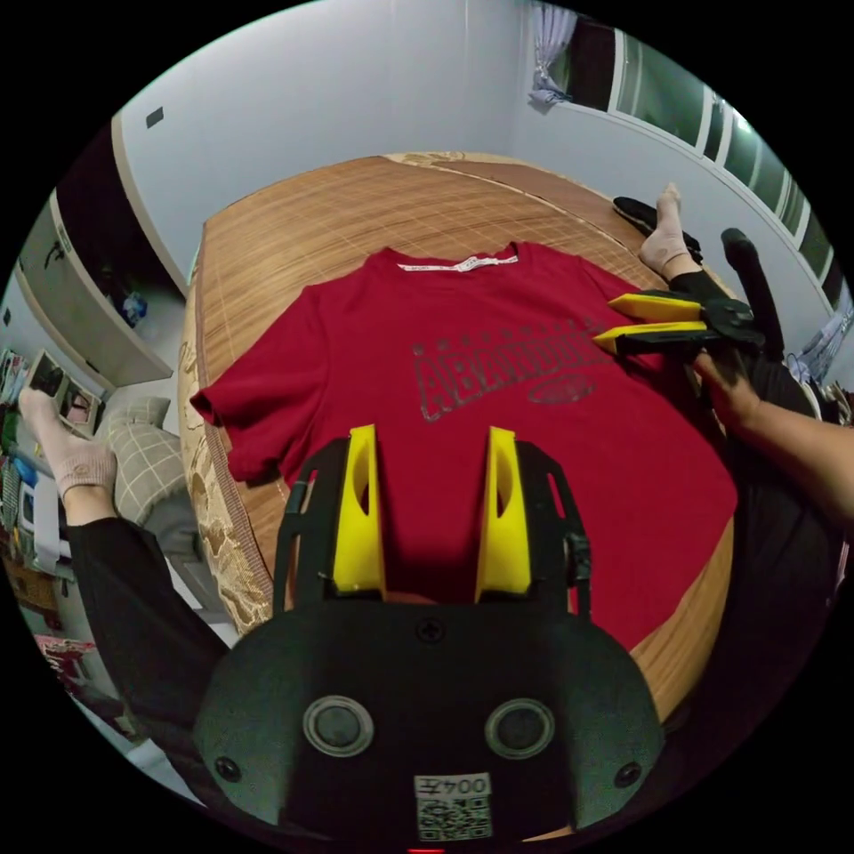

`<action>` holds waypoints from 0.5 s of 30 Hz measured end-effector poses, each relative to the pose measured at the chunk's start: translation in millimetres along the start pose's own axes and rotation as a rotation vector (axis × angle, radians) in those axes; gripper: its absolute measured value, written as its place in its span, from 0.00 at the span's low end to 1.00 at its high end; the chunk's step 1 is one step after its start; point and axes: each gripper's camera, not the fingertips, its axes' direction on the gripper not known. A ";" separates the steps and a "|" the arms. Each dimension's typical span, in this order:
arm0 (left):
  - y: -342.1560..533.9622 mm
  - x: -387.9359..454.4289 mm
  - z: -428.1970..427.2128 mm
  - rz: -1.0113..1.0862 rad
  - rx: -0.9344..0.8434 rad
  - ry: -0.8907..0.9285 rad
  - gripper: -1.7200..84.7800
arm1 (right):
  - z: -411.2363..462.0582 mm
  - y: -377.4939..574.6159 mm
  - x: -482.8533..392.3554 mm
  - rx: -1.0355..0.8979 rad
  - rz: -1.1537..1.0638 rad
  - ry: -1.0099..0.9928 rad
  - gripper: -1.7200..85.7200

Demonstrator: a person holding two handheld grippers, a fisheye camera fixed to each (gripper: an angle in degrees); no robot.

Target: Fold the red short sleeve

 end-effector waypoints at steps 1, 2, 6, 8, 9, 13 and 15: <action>2.2 -2.4 -1.2 -0.004 0.002 0.006 0.21 | -0.5 -1.0 -2.2 -0.002 -0.002 0.005 0.24; 3.2 -4.5 -1.8 -0.008 0.002 0.014 0.21 | -0.9 -1.4 -3.2 -0.002 -0.002 0.007 0.24; 6.4 -21.2 -9.3 -0.019 0.001 0.090 0.21 | -6.7 -3.6 -7.0 -0.030 0.020 0.020 0.25; 7.2 -28.5 -20.8 -0.019 -0.004 0.108 0.21 | -20.4 -4.4 -7.7 -0.021 0.018 -0.014 0.25; 10.5 -32.5 -34.0 -0.014 0.030 0.138 0.21 | -33.7 -3.6 -8.7 -0.013 0.006 -0.043 0.25; 30.2 -44.5 -66.0 0.010 -0.029 0.209 0.21 | -60.7 7.3 -14.8 -0.189 -0.056 -0.098 0.24; 39.4 -48.2 -69.7 0.023 -0.110 0.231 0.21 | -61.1 18.3 -19.2 -0.295 -0.049 -0.133 0.24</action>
